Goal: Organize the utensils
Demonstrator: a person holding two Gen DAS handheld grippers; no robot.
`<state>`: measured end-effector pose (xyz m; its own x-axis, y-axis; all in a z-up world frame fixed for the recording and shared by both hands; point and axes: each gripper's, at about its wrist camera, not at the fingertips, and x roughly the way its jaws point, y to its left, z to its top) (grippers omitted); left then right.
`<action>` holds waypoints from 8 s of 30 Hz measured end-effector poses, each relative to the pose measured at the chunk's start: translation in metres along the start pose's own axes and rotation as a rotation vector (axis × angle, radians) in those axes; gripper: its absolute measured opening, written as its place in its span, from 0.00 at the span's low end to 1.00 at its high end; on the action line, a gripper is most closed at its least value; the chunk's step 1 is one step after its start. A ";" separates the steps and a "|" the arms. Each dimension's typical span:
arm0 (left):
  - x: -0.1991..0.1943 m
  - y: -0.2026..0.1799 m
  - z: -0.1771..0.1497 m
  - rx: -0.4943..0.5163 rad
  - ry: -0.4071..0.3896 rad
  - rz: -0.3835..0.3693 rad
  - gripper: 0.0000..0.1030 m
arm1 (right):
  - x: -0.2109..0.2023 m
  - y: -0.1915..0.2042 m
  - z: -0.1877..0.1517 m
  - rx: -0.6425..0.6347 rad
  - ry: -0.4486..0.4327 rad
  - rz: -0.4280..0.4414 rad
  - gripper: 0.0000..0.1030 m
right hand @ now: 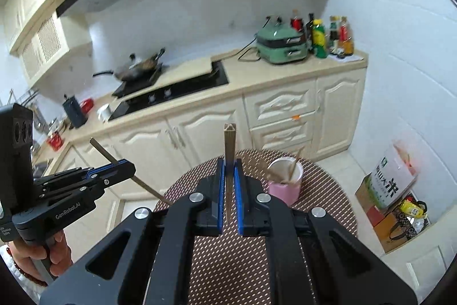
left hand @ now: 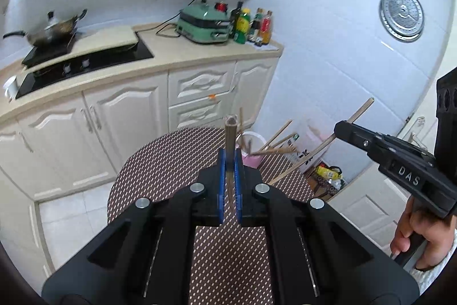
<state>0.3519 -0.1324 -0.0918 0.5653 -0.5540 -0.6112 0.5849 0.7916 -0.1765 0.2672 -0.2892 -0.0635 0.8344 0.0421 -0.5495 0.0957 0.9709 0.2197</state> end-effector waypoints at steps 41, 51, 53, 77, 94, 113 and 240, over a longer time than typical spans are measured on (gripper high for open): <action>0.162 -0.035 0.121 0.001 -0.020 -0.056 0.06 | 0.055 -0.106 0.103 0.065 -0.131 -0.058 0.05; 0.206 -0.034 0.104 0.045 0.093 -0.041 0.06 | 0.101 -0.120 0.075 0.073 -0.040 -0.090 0.05; 0.211 -0.034 0.100 0.049 0.112 -0.038 0.06 | 0.107 -0.121 0.071 0.071 -0.030 -0.096 0.05; 0.240 -0.036 0.058 0.071 0.287 -0.032 0.06 | 0.137 -0.114 0.036 0.018 0.080 -0.083 0.05; 0.204 -0.032 0.059 0.086 0.210 0.004 0.60 | 0.153 -0.108 0.007 0.052 0.204 -0.050 0.09; 0.094 -0.015 0.042 0.051 0.066 0.154 0.76 | 0.078 -0.050 0.006 0.031 0.082 0.003 0.31; -0.329 -0.181 -0.145 -0.071 -0.456 0.662 0.94 | -0.288 0.058 -0.085 -0.264 -0.322 0.193 0.92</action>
<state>-0.0240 -0.0564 0.0296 0.9724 -0.0026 -0.2335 0.0156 0.9984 0.0540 -0.0132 -0.2250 0.0391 0.9537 0.1926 -0.2308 -0.1842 0.9812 0.0576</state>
